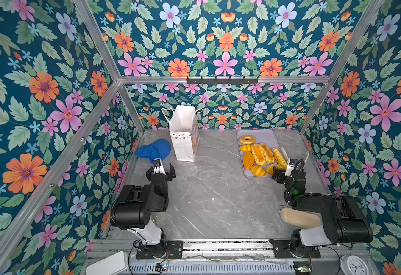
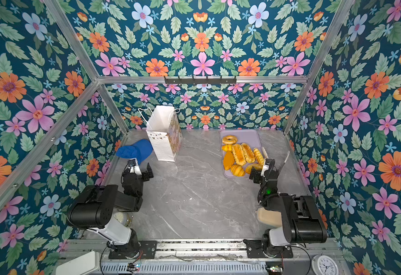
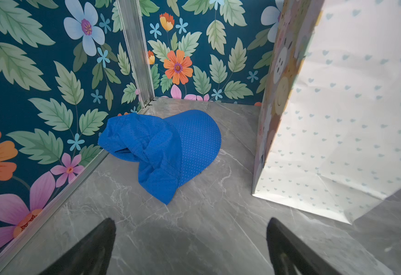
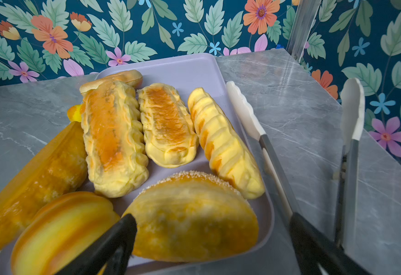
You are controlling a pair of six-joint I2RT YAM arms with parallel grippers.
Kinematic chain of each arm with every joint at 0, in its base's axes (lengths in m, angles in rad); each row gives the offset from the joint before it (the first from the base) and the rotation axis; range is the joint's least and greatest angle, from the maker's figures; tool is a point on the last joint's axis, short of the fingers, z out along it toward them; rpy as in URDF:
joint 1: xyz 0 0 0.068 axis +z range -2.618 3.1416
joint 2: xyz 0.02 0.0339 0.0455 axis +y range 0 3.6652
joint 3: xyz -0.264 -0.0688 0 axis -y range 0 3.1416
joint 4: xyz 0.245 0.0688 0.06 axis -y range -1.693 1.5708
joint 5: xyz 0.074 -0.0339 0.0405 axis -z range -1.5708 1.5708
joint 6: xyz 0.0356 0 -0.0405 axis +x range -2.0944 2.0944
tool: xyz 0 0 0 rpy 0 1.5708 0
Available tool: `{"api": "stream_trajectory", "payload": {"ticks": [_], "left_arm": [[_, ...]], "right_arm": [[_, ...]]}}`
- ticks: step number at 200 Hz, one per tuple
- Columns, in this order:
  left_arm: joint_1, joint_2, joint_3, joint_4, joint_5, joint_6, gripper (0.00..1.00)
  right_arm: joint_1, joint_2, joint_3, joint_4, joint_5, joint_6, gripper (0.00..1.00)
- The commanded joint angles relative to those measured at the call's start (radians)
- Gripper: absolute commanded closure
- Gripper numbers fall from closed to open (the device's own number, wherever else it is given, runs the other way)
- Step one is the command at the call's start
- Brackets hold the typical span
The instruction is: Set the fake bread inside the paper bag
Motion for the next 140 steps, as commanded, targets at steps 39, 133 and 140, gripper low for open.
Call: {"api": "stream_trajectory", "payload": {"ticks": [39, 133, 140], "left_arm": [[0.001, -0.003, -0.004, 0.01, 0.002, 0.01, 0.0], [0.001, -0.004, -0.003, 0.01, 0.002, 0.01, 0.0], [0.001, -0.004, -0.004, 0.011, 0.002, 0.01, 0.0]], "right_arm": [[0.001, -0.002, 0.002, 0.007, -0.001, -0.008, 0.01], [0.0, -0.003, 0.003, 0.008, -0.001, -0.007, 0.01], [0.0, -0.003, 0.002, 0.009, -0.001, -0.008, 0.01]]}}
